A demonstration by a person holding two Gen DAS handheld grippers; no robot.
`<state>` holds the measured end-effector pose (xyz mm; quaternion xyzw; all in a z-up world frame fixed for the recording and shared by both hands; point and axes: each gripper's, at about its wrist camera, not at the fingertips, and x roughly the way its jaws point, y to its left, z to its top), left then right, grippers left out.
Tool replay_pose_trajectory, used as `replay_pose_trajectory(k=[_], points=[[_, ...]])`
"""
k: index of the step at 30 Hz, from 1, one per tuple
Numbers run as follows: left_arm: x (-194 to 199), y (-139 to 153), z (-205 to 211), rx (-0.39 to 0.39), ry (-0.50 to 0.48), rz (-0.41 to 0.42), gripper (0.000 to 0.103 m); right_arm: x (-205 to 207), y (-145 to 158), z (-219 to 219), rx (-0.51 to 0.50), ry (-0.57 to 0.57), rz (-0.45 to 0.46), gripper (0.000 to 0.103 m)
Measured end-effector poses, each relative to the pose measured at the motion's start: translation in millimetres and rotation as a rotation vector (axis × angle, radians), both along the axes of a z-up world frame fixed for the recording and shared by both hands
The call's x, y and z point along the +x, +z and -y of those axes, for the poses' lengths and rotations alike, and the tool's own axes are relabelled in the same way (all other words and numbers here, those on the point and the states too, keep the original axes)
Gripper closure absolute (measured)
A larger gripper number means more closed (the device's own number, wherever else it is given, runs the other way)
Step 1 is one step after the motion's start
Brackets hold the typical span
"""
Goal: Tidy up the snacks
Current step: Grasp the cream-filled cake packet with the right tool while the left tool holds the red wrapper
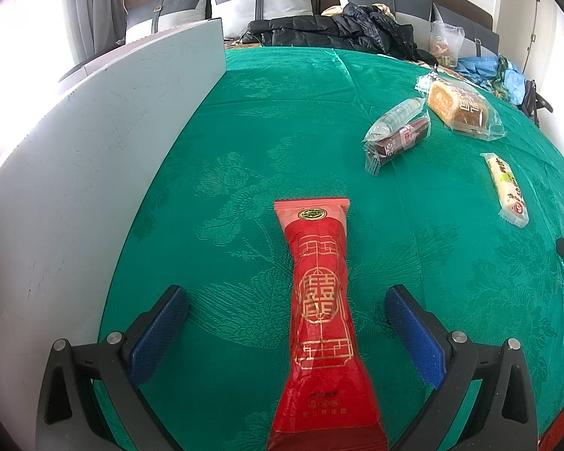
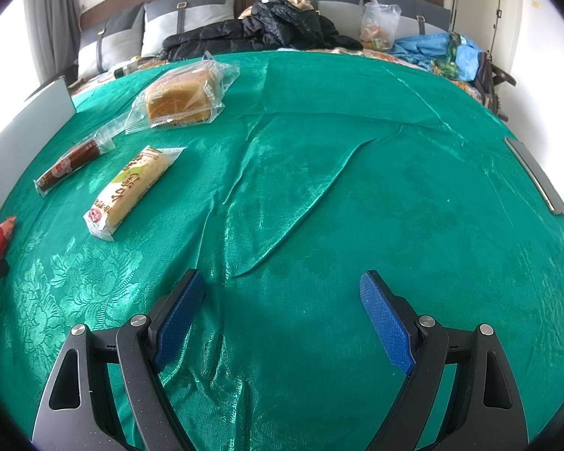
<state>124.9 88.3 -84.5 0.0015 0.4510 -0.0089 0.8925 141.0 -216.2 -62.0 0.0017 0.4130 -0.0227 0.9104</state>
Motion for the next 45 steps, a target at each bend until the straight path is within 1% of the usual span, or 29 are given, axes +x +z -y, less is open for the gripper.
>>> replay_pose_trajectory(k=[19,21,22,23,24,27,29,30,31,33,35,36,37,39,40,41,43,44,45], points=[[-1.5,1.4,-0.6,-0.001,-0.002,0.003,0.0,-0.1,-0.5,-1.2,-0.007,-0.006,-0.001,0.016],[-1.5,1.8,-0.5,-0.001,-0.002,0.003,0.0,6.6,2.1,-1.6,-0.008,0.0,-0.041,0.016],[-1.4,1.8,-0.5,-0.001,-0.002,0.003,0.0,14.8,5.0,-1.9,-0.002,-0.008,-0.086,0.017],[-1.5,1.5,-0.5,-0.001,-0.002,0.003,0.0,22.2,8.4,-3.1,0.017,-0.017,-0.114,0.017],[-1.6,1.3,-0.5,-0.001,-0.002,0.003,0.0,31.0,15.6,-6.9,0.079,-0.016,-0.124,0.017],[-1.7,1.6,-0.4,-0.001,-0.001,0.003,0.0,55.2,30.9,-27.4,0.186,-0.013,-0.14,0.017],[-1.8,1.3,-0.4,-0.001,-0.002,0.003,0.0,79.2,29.2,-51.5,0.248,0.021,-0.213,0.017],[-1.9,1.2,-0.4,-0.001,-0.002,0.003,0.0,91.6,26.2,-67.5,0.256,0.042,-0.252,0.017],[-2.0,1.2,-0.3,-0.001,-0.002,0.004,0.0,98.3,25.2,-79.1,0.241,0.056,-0.263,0.017],[-2.0,1.5,-0.3,-0.001,-0.004,0.004,0.0,110.0,21.7,-106.3,0.16,0.085,-0.278,0.019],[-1.7,2.6,-0.1,-0.003,-0.008,0.004,0.0,116.8,11.7,-126.6,0.074,0.091,-0.326,0.019],[-1.3,3.1,0.1,-0.004,-0.011,0.003,0.0,116.2,10.5,-133.1,0.028,0.089,-0.318,0.02],[-1.1,3.6,0.5,-0.004,-0.014,0.003,0.0,115.5,9.2,-136.4,0.009,0.089,-0.319,0.02],[-0.4,4.3,-0.2,-0.009,-0.033,-0.004,0.0,109.2,11.3,-135.8,0.002,0.077,-0.295,0.037],[-0.7,4.6,-0.5,-0.009,-0.052,-0.01,0.0,105.6,13.1,-134.0,0.004,0.072,-0.282,0.063],[-1.8,5.6,-1.7,-0.01,-0.072,-0.019,0.0,101.7,15.0,-130.7,0.008,0.077,-0.28,0.072],[-5.2,7.0,-5.6,-0.031,-0.075,-0.03,0.001,96.4,14.6,-123.6,0.025,0.088,-0.305,0.072],[-7.1,9.1,-8.8,-0.063,-0.076,-0.03,0.002,94.0,14.9,-120.7,0.03,0.092,-0.314,0.072],[-8.0,12.2,-11.5,-0.101,-0.083,-0.029,0.008,88.1,16.1,-114.9,0.049,0.099,-0.321,0.072]])
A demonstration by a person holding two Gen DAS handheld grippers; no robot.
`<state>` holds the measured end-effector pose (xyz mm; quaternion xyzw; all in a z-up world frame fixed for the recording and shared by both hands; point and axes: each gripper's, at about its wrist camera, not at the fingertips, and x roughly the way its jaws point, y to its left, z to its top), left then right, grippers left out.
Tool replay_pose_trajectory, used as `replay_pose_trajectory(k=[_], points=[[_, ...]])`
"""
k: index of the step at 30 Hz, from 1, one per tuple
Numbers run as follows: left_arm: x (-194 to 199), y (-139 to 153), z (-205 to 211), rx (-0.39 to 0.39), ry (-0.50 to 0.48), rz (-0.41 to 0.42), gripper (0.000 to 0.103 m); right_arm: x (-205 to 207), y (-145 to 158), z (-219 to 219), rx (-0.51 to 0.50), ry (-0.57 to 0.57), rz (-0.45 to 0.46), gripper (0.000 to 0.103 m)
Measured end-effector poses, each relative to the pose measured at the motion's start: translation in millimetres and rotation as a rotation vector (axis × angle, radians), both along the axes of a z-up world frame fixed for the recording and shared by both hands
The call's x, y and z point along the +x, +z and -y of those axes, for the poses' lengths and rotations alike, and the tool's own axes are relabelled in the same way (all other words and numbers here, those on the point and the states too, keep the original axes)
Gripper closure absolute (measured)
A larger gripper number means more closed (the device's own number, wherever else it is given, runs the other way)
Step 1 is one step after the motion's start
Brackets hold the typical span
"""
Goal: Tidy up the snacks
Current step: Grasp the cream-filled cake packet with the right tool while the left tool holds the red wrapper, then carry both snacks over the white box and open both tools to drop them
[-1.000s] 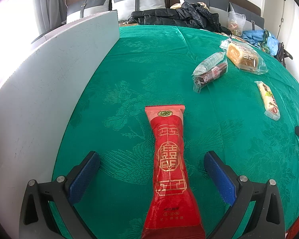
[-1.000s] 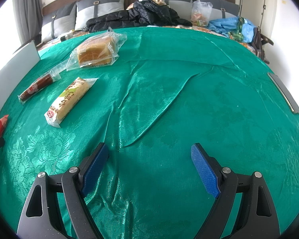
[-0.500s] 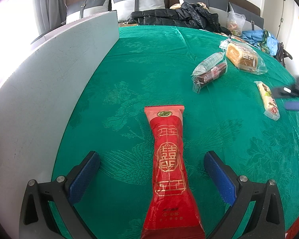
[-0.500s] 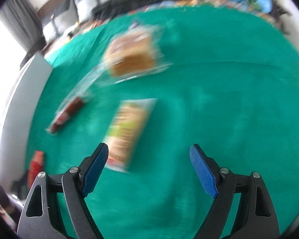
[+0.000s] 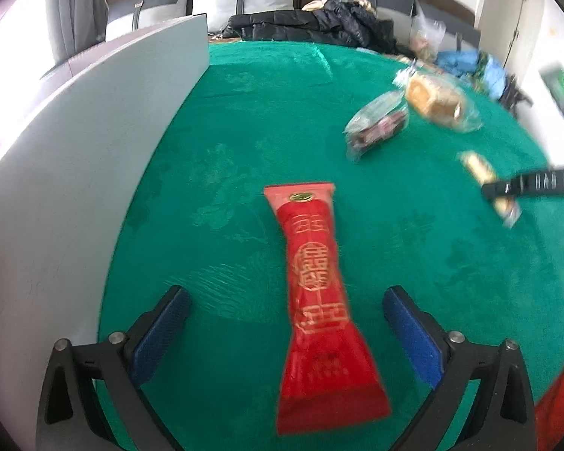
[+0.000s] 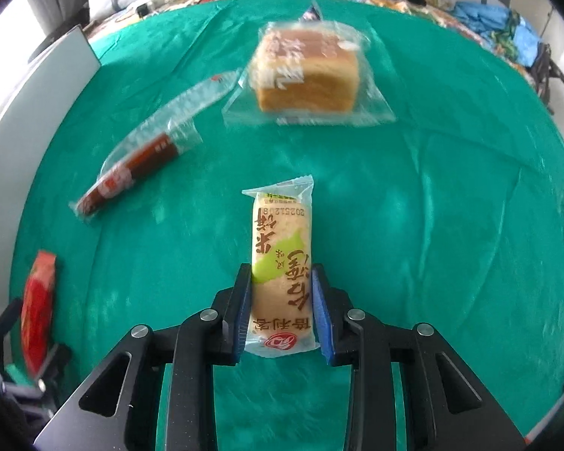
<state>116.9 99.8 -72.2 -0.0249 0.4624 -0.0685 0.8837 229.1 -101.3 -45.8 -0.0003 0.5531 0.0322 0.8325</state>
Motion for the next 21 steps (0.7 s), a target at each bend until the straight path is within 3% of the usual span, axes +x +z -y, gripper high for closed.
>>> replay_pose_trajectory(k=[2,5,7,9,16,21], points=[[1.2,3.4,0.0,-0.013,-0.006,-0.005,0.017,-11.6,2.9,9.1,0.046,0.003,-0.007,0.072],[2.0,2.3,2.7,0.028,-0.013,-0.002,0.036,-38.7,4.4,20.3,0.124,0.005,-0.006,0.072],[1.8,3.0,3.0,0.064,-0.005,0.016,0.077,-54.7,5.4,24.0,0.177,0.006,-0.005,0.072],[3.7,3.4,-1.9,0.021,-0.007,0.014,0.085,-70.2,6.1,25.9,0.219,0.003,0.006,0.072],[-6.2,16.8,-10.1,-0.171,0.002,0.021,0.087,-80.5,10.4,20.8,0.244,0.017,0.031,0.072],[-21.7,71.4,-32.3,-0.377,0.037,0.092,0.088,-66.8,52.0,-12.6,0.282,0.091,0.089,0.072]])
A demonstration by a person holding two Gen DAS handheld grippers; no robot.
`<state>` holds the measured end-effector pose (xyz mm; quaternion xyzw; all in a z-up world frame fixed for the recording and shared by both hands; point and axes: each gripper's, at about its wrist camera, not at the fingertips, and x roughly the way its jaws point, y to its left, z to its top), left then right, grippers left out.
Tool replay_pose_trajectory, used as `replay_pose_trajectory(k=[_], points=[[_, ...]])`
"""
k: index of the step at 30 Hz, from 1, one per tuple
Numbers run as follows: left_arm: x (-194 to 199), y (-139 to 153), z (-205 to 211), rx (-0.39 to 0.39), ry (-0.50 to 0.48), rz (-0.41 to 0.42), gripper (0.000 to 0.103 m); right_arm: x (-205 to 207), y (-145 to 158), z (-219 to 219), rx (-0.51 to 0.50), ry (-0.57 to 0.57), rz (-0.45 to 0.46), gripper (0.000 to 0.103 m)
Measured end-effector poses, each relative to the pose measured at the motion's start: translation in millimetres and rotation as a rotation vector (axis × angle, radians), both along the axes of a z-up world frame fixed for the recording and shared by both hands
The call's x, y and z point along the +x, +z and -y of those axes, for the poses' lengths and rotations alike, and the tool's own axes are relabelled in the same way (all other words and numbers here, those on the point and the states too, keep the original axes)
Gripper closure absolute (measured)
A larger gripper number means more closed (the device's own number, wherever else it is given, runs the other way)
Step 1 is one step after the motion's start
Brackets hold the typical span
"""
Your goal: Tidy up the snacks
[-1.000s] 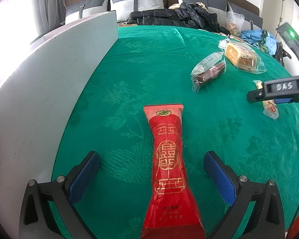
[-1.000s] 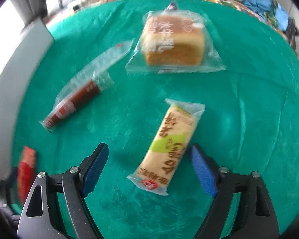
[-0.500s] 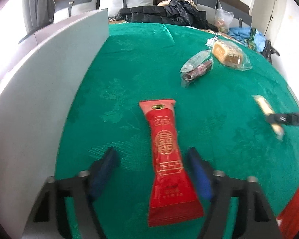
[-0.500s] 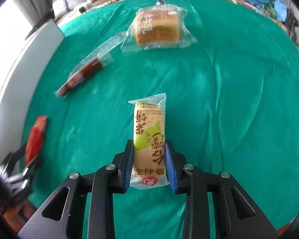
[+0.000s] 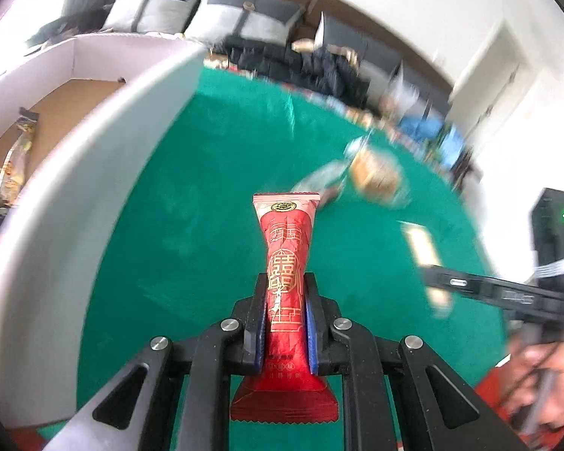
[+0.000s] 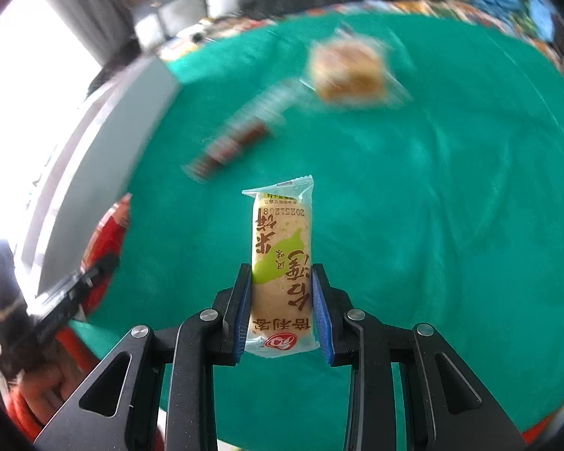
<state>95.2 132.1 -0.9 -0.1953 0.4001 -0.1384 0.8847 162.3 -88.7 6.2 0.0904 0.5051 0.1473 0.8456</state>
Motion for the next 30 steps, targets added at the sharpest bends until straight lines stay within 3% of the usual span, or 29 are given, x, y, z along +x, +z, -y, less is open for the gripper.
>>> replay_pose_trajectory(k=[2,4,6,8,9,10,11,12,14,17,20,24,25,28,30], points=[[-6.4,31.1,-25.9,-0.036,0.053,0.055,0.087,10.7,24.3,-30.3,0.034,0.051,0.042,0.072],[-8.5,55.3,-53.6,-0.02,0.112,0.094,0.087,22.4,57.3,-76.6,0.085,0.131,0.095,0.072],[-8.1,77.3,-91.8,0.027,0.195,0.116,0.087,31.7,89.1,-128.6,0.127,0.223,0.141,0.072],[-2.4,89.5,-132.1,0.136,0.302,0.105,0.085,37.8,110.5,-172.7,0.161,0.29,0.164,0.071],[1.2,90.0,-146.1,0.179,0.335,0.083,0.073,43.0,122.8,-201.6,0.186,0.325,0.176,0.069],[3.0,87.9,-160.7,0.218,0.362,0.051,0.042,47.1,129.6,-220.4,0.196,0.347,0.181,0.063],[6.6,84.0,-176.9,0.27,0.404,-0.001,0.027,48.1,134.5,-236.3,0.197,0.363,0.186,0.042],[5.2,81.5,-187.4,0.303,0.437,-0.025,0.019,48.7,142.1,-250.7,0.188,0.369,0.2,0.035],[-12.5,80.7,-205.4,0.336,0.492,-0.019,0.019,45.6,151.5,-254.5,0.176,0.354,0.256,0.033],[-36.9,78.7,-207.7,0.294,0.518,0.009,0.018,36.1,145.0,-232.6,0.115,0.351,0.326,0.027],[-49.2,75.2,-174.8,0.219,0.45,0.032,0.018,29.9,95.9,-180.7,-0.087,0.301,0.355,0.027],[-55.4,79.1,-97.6,0.16,0.251,0.084,0.015,27.7,4.2,-82.8,-0.335,0.198,0.261,0.027],[-53.8,77.9,-72.7,0.159,0.187,0.09,0.01,24.1,-11.4,-58.9,-0.377,0.169,0.247,0.027],[-41.3,56.7,1.8,0.179,0.007,0.078,0.002,8.7,-42.1,10.6,-0.457,0.062,0.221,0.027],[-23.1,21.3,45.6,0.247,-0.066,0.019,0.002,1.5,-51.0,40.6,-0.459,0.003,0.203,0.027]])
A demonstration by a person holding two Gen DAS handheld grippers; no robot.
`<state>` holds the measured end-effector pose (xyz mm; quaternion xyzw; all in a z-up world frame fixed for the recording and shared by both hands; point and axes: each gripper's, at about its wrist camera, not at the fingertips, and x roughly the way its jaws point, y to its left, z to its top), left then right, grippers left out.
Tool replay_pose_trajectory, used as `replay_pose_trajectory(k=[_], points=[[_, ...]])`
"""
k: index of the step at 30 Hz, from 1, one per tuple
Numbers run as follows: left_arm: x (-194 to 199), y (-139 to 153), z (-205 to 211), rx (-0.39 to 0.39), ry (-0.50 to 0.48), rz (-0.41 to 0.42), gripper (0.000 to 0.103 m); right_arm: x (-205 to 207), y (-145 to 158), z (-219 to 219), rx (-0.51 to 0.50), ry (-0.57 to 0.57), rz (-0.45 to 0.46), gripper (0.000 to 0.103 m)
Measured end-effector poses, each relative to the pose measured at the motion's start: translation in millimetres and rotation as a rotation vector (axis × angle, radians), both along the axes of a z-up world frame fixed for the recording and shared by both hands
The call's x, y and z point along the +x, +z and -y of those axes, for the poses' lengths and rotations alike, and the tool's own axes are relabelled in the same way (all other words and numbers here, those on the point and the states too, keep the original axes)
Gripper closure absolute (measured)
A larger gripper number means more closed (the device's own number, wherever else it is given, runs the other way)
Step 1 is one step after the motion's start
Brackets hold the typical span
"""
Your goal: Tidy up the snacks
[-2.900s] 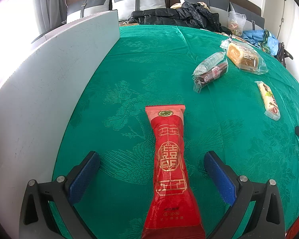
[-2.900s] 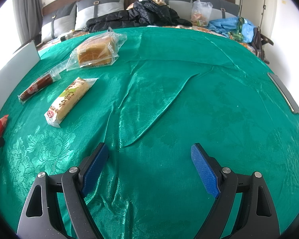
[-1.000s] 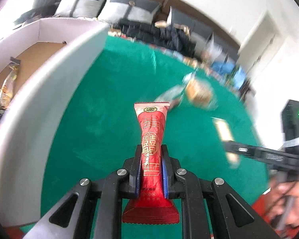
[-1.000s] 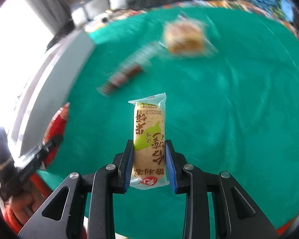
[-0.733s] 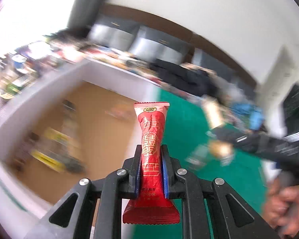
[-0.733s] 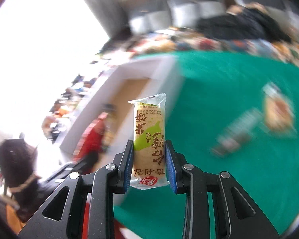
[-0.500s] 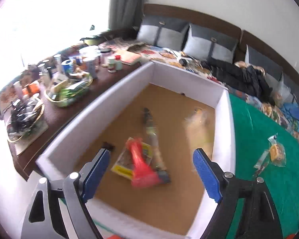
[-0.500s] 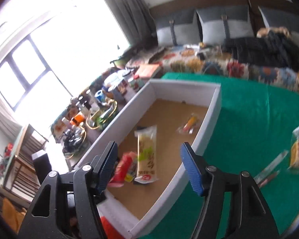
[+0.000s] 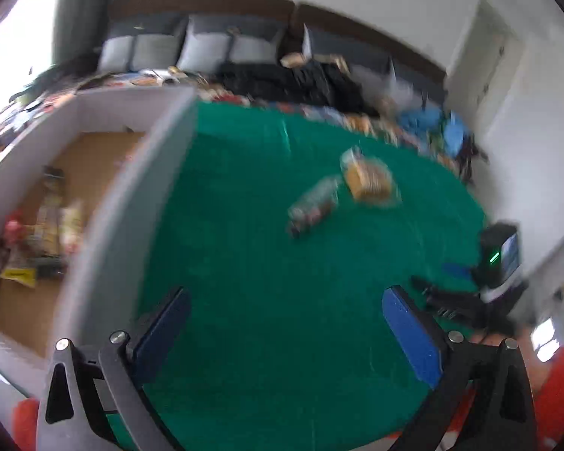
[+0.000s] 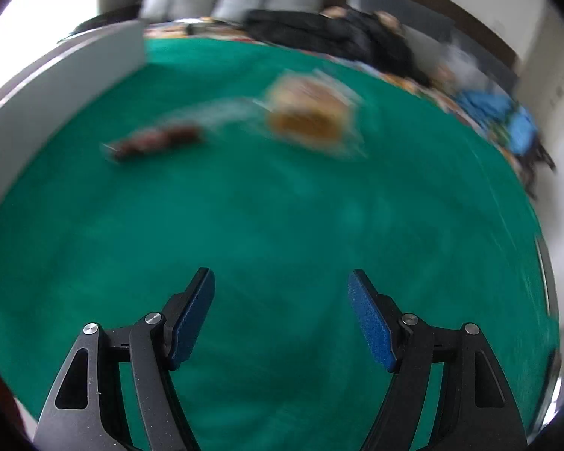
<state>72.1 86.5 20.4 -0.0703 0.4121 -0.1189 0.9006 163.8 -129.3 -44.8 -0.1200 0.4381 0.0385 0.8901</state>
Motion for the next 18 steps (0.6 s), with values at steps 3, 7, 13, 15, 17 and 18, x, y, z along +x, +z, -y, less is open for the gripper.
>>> replay_pose_trajectory(k=[3,7,13,15,17,18], points=[[29.0,-41.3,31.2,0.078,-0.029,-0.077,0.003,-3.4,-7.9,30.1,0.03,-0.071,0.0,0.027],[59.5,-75.6,43.3,0.184,-0.006,-0.092,0.004,-0.4,-14.7,41.1,0.095,-0.111,0.033,0.027],[72.9,-90.3,42.5,0.231,0.036,-0.064,0.001,4.8,-21.7,52.3,0.167,-0.152,0.044,0.02],[74.1,-93.9,41.8,0.229,0.034,-0.066,0.0,4.3,-21.7,52.7,0.17,-0.165,0.041,0.018],[76.3,-95.2,41.7,0.23,0.036,-0.064,0.0,4.5,-21.3,51.2,0.157,-0.172,0.04,0.016],[77.4,-97.1,39.0,0.229,0.038,-0.064,0.0,4.4,-21.2,51.8,0.162,-0.174,0.038,0.015]])
